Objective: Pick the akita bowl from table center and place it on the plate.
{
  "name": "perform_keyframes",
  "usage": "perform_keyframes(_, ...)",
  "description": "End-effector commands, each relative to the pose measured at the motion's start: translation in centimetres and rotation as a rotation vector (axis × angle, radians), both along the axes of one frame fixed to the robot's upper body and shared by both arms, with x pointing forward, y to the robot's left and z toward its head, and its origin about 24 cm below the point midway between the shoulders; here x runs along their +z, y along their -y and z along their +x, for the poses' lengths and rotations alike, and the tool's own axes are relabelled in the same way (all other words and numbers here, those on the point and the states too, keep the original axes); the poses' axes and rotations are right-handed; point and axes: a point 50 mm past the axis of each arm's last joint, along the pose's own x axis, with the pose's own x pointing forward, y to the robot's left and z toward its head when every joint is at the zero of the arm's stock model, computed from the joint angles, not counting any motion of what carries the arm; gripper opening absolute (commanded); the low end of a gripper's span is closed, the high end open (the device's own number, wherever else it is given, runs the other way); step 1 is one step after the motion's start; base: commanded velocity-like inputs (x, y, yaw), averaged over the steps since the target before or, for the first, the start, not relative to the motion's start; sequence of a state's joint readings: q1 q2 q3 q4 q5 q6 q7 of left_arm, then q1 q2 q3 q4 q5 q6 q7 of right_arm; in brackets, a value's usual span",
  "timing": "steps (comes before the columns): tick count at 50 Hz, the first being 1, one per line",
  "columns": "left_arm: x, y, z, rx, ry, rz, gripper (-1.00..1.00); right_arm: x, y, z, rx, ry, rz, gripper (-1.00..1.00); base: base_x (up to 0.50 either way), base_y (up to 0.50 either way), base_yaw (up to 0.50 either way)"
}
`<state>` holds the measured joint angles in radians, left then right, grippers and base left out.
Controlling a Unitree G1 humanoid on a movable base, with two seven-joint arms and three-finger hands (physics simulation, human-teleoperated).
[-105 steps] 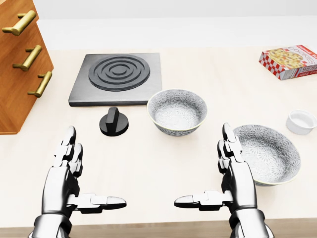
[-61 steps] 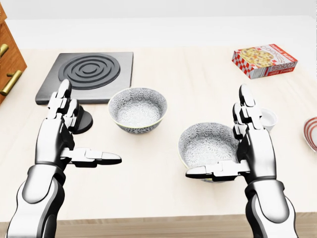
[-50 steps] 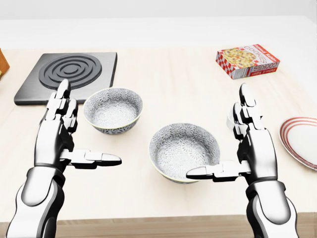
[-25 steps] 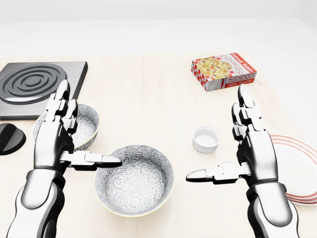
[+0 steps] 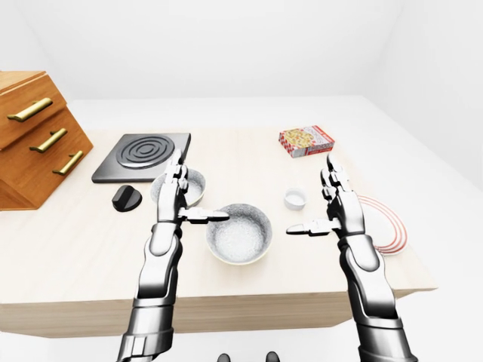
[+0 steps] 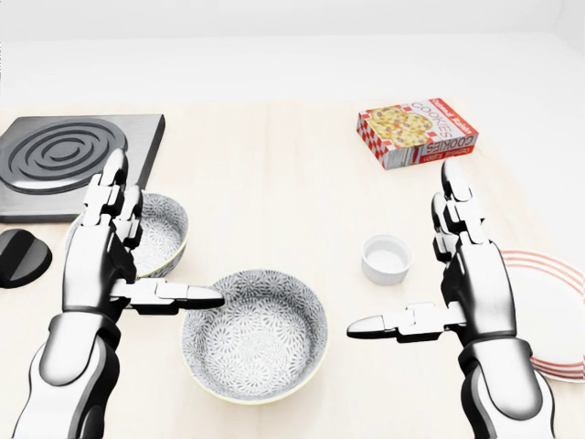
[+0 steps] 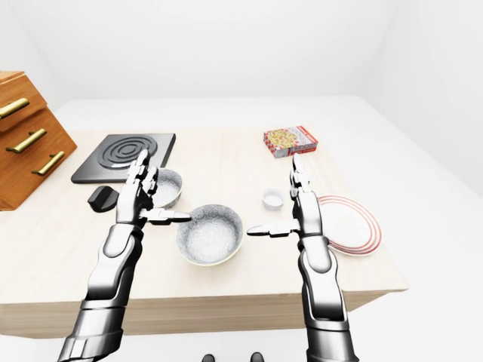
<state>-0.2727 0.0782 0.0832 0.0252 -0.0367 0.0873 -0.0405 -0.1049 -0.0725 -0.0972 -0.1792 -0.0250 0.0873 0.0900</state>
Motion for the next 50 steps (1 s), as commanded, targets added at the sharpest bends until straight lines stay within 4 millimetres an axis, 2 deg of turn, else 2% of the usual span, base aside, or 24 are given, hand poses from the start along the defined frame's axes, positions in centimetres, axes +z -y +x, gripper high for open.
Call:
perform_keyframes(1, 0.0, -0.1, 0.0, 0.005, -0.002, 0.002, 1.00, -0.2, -0.1, 0.1, 0.001, -0.009, -0.027, 1.00, 0.24, 0.50, 0.00)
perform_keyframes(9, -0.4, -0.5, 0.5, 0.016, -0.025, 0.016, 1.00, -0.1, -0.1, 0.2, 0.005, -0.007, 0.000, 1.00, 0.07, 0.08, 0.00)
perform_keyframes(16, -0.7, -1.5, 1.9, 0.044, -0.054, 0.078, 1.00, 0.0, -0.1, 0.2, 0.006, -0.004, -0.001, 1.00, 0.00, 0.00, 0.00)
perform_keyframes(21, -0.6, -2.3, 3.4, 0.071, -0.011, 0.260, 1.00, 0.0, -0.1, 0.2, 0.009, -0.004, -0.006, 1.00, 0.00, 0.00, 0.00)
perform_keyframes(24, -1.4, -3.4, 4.9, 0.123, -0.082, 0.451, 1.00, 0.0, -0.2, 0.3, 0.008, -0.001, -0.007, 1.00, 0.00, 0.00, 0.00)
perform_keyframes(29, -2.7, -4.7, 6.0, 0.174, -0.180, 0.733, 1.00, -0.2, -0.2, 0.3, 0.006, -0.009, -0.009, 1.00, 0.00, 0.00, 0.00)
perform_keyframes(35, -5.5, -5.3, 6.0, 0.185, -0.303, 0.926, 1.00, -0.4, -0.3, 0.3, 0.010, -0.019, -0.010, 1.00, 0.00, 0.00, 0.00)
perform_keyframes(42, -8.4, -4.8, 4.9, 0.137, -0.402, 0.973, 1.00, -0.3, -0.2, 0.3, 0.011, -0.017, -0.010, 1.00, 0.00, 0.00, 0.00)
perform_keyframes(50, -8.5, -4.7, 5.1, 0.142, -0.396, 1.063, 1.00, -0.4, -0.2, 0.3, 0.009, -0.022, -0.010, 1.00, 0.00, 0.00, 0.00)
